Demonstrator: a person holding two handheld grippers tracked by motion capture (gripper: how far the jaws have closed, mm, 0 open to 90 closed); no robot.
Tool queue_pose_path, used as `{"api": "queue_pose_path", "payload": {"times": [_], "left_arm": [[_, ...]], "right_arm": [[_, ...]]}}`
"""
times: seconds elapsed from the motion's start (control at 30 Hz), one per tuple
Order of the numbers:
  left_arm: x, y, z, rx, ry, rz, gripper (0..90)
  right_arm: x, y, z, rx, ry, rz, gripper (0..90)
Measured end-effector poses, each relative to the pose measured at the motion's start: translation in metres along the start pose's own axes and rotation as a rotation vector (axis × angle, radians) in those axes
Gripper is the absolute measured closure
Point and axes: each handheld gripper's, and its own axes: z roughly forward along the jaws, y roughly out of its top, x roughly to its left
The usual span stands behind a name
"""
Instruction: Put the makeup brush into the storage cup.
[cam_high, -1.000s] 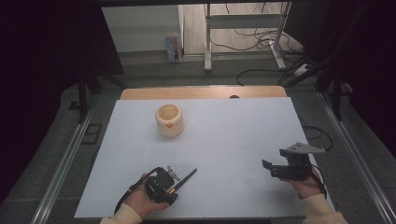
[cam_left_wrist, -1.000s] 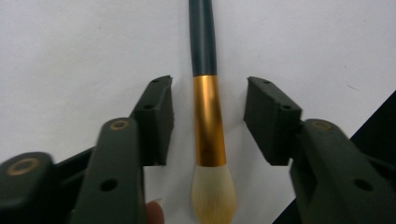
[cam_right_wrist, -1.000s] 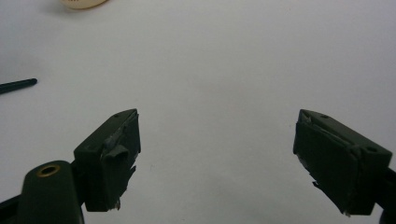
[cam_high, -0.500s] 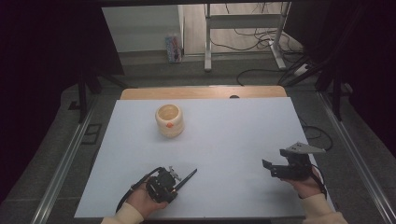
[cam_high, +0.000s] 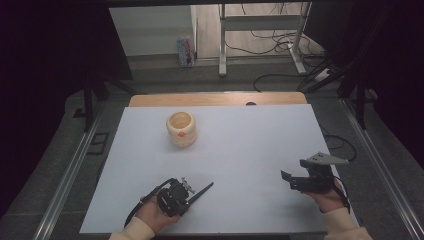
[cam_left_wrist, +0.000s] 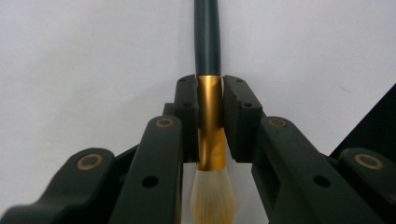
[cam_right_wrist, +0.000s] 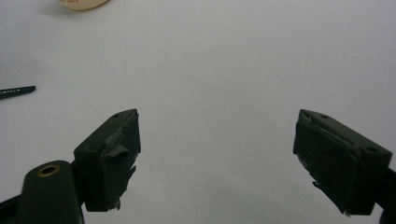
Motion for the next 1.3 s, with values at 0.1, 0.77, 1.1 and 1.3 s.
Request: {"api": "queue_pose_path", "payload": {"times": [0.1, 0.77, 1.1, 1.3], "left_arm": [[0.000, 0.000, -0.004, -0.014, 0.003, -0.002, 77.5], [0.004, -0.002, -0.020, -0.082, 0.012, 0.004, 78.0], [0.007, -0.004, -0.027, -0.101, 0.017, -0.003, 78.0], [0.011, -0.006, -0.030, -0.101, 0.011, -0.009, 78.0]], "right_arm": [[0.000, 0.000, 0.000, 0.001, -0.001, -0.001, 15.0], [0.000, 0.000, -0.001, -0.001, -0.005, -0.001, 15.1], [0.000, 0.000, 0.000, -0.001, -0.004, 0.000, 15.0], [0.000, 0.000, 0.000, -0.002, -0.006, -0.006, 15.0]]}}
